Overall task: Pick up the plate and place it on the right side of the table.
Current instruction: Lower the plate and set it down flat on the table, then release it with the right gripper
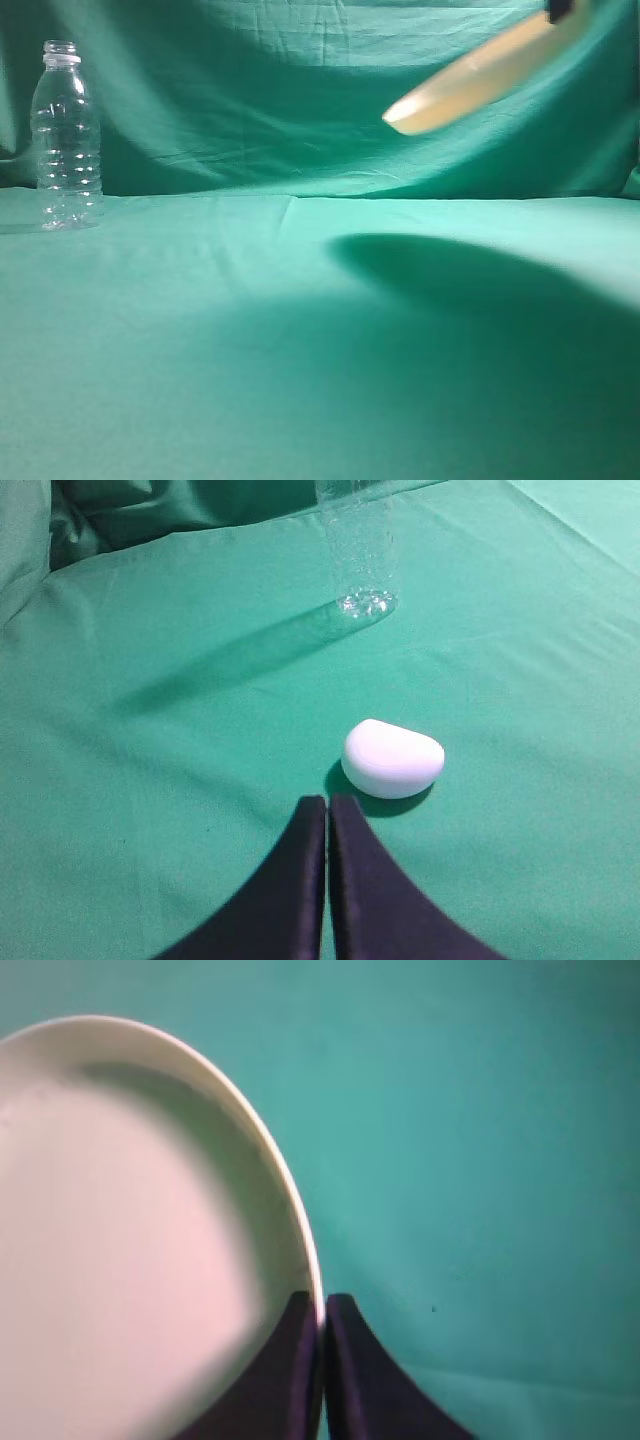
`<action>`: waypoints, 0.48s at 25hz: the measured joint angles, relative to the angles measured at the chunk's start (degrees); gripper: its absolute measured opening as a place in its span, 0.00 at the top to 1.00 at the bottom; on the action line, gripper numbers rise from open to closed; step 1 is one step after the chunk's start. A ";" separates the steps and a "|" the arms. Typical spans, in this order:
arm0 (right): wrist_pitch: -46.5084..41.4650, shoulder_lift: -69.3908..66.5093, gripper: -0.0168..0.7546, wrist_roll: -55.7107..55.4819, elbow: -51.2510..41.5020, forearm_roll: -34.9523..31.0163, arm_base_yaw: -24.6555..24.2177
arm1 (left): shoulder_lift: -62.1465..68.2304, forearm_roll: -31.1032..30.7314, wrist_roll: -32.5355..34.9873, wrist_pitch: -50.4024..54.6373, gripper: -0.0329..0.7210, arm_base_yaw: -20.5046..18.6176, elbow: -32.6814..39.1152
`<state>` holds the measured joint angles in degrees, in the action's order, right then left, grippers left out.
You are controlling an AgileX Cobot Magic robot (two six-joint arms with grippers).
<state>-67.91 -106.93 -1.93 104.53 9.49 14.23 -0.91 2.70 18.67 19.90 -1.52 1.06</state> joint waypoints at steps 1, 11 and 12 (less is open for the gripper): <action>1.45 1.16 0.98 0.14 -3.48 -0.43 -1.37 | 0.00 0.00 0.00 0.00 0.96 0.00 0.00; 17.24 4.99 0.98 0.53 -27.14 -4.66 -8.80 | 0.00 0.00 0.00 0.00 0.96 0.00 0.00; 19.37 4.99 0.98 0.61 -28.96 -4.70 -8.80 | 0.00 0.00 0.00 0.00 0.96 0.00 0.00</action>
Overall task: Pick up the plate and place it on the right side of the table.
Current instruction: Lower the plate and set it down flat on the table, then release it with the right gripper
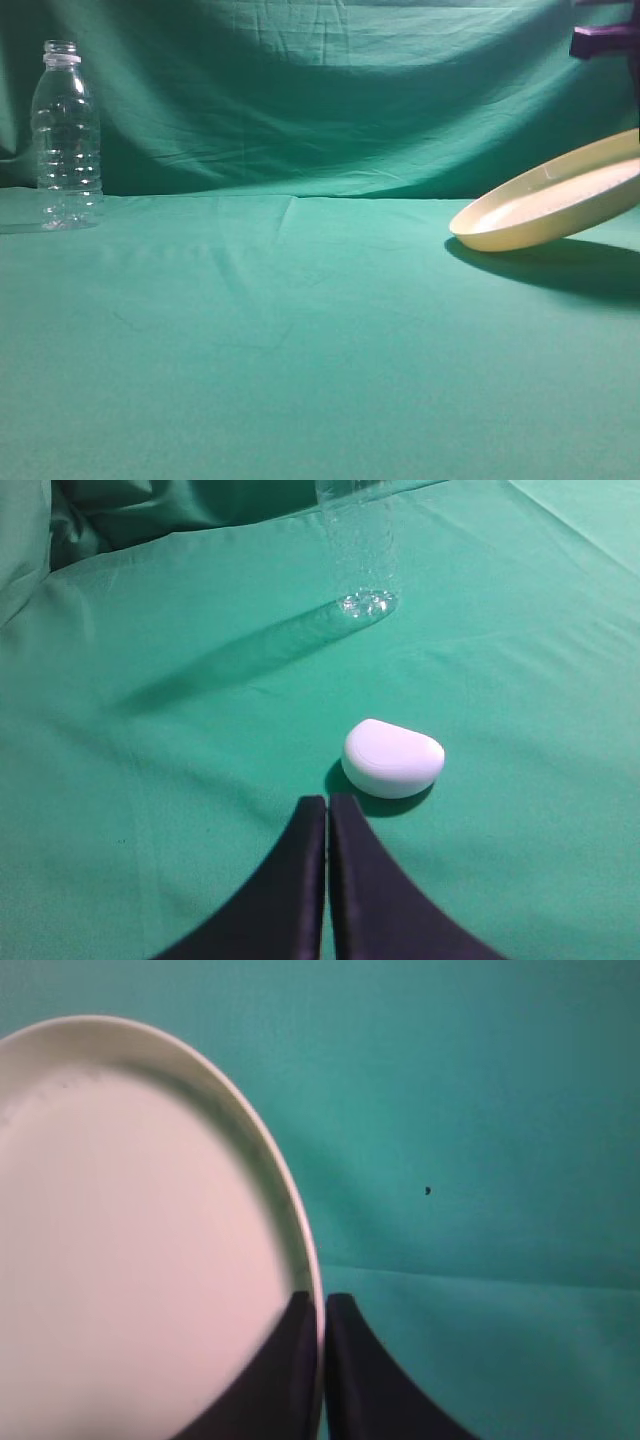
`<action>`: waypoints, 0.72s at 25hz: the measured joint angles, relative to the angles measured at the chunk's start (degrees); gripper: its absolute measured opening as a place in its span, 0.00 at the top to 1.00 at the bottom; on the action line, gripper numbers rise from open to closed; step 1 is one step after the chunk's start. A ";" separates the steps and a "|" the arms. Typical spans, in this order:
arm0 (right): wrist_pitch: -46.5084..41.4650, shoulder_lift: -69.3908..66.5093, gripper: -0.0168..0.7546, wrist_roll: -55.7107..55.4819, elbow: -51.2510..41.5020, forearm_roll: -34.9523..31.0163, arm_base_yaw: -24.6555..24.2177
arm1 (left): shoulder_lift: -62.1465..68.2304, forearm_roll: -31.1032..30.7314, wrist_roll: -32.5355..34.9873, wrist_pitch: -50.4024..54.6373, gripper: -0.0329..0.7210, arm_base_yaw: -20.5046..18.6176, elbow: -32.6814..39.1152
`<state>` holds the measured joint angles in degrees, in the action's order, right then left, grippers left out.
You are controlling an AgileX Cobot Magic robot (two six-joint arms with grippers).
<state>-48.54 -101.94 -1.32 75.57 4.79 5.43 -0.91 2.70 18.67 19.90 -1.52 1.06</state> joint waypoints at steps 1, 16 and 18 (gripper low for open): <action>1.92 0.00 0.98 0.00 -1.63 0.00 0.00 | 0.00 0.00 0.00 0.00 0.96 0.00 0.00; 7.66 -3.10 0.50 0.05 -6.43 0.82 -1.78 | 0.00 0.00 0.00 0.00 0.96 0.00 0.00; 5.66 -2.73 0.47 0.14 -5.20 0.71 -1.78 | 0.00 0.00 0.00 0.00 0.96 0.00 0.00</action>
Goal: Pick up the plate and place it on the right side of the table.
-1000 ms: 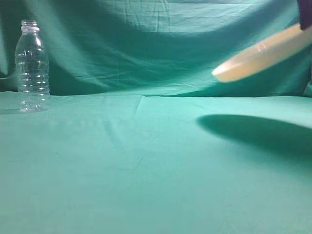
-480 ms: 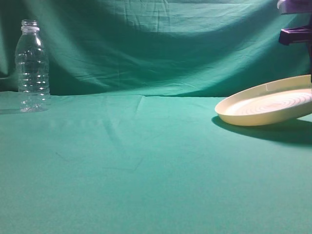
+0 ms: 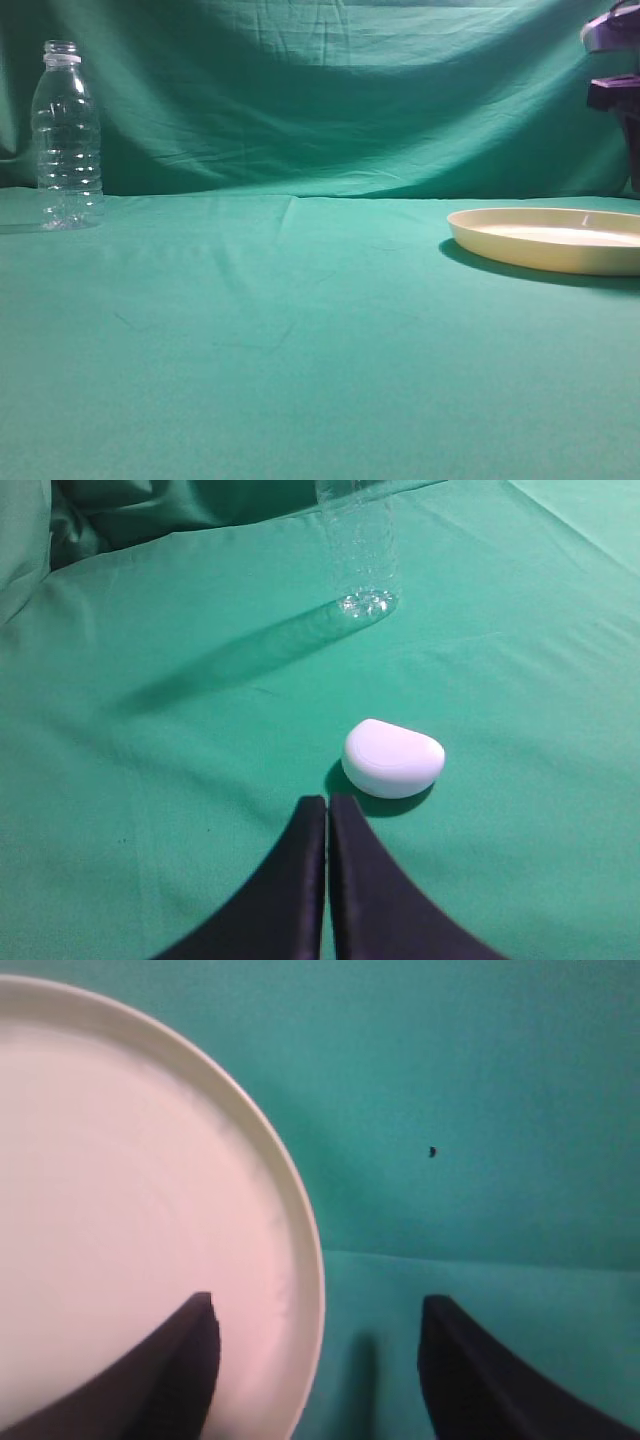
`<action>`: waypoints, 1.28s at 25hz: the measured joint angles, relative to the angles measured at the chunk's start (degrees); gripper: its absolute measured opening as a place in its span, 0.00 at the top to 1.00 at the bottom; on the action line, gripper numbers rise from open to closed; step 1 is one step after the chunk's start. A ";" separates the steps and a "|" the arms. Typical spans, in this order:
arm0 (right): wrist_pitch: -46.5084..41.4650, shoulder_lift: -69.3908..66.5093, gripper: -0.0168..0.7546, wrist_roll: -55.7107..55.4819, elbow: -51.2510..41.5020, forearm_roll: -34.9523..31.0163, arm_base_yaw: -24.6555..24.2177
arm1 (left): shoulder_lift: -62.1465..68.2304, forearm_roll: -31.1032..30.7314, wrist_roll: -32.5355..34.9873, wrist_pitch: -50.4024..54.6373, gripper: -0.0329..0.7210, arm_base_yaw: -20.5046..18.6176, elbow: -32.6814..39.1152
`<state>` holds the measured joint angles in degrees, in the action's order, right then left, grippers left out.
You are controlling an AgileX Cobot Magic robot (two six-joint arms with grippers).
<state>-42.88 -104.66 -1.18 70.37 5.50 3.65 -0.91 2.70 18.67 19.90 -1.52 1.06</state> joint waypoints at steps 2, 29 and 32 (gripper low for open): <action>-3.44 1.06 0.47 0.00 2.04 0.00 0.00 | 0.00 0.00 0.00 0.00 0.96 0.00 0.00; -15.28 74.82 0.98 4.76 -10.35 -14.73 0.00 | 0.00 0.00 0.00 0.00 0.96 0.00 0.00; -14.51 83.08 0.98 5.04 -14.74 -14.62 0.00 | 0.00 0.00 0.00 0.00 0.96 0.00 0.00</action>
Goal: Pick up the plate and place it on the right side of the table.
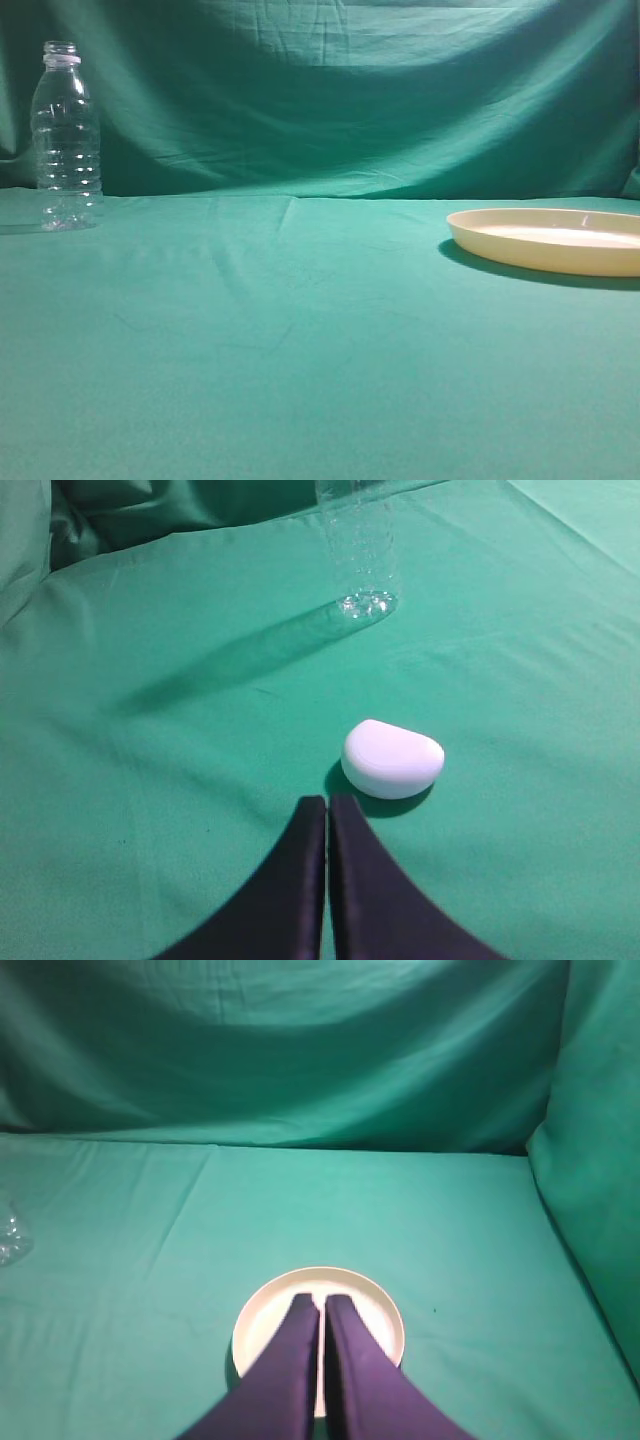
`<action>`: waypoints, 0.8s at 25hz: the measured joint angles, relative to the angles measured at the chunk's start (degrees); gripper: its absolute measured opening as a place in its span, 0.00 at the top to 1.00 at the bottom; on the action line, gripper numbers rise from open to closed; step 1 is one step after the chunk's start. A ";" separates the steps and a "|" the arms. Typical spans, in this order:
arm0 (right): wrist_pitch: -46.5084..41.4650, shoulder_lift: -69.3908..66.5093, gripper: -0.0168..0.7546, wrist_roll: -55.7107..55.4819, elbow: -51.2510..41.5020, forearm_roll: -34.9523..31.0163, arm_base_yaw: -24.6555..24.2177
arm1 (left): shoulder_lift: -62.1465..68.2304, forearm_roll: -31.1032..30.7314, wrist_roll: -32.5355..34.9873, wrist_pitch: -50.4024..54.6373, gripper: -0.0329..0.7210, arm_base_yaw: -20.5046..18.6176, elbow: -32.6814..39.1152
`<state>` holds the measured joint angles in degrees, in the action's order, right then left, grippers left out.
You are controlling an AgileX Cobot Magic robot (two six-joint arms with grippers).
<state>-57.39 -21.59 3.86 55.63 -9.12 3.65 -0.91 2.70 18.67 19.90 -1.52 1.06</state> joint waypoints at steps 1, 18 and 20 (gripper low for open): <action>0.13 2.24 0.98 0.04 -1.19 0.00 0.00 | 0.00 0.00 0.00 0.00 0.96 0.00 0.00; 12.43 13.08 0.98 6.39 -18.05 -2.95 -0.53 | 0.00 0.00 0.00 0.00 0.96 0.00 0.00; 15.95 16.68 0.98 6.76 -23.19 -3.31 -1.66 | 0.00 0.00 0.00 0.00 0.96 0.00 0.00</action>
<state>-41.44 -4.91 10.62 32.44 -12.43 1.99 -0.91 2.70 18.67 19.90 -1.52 1.06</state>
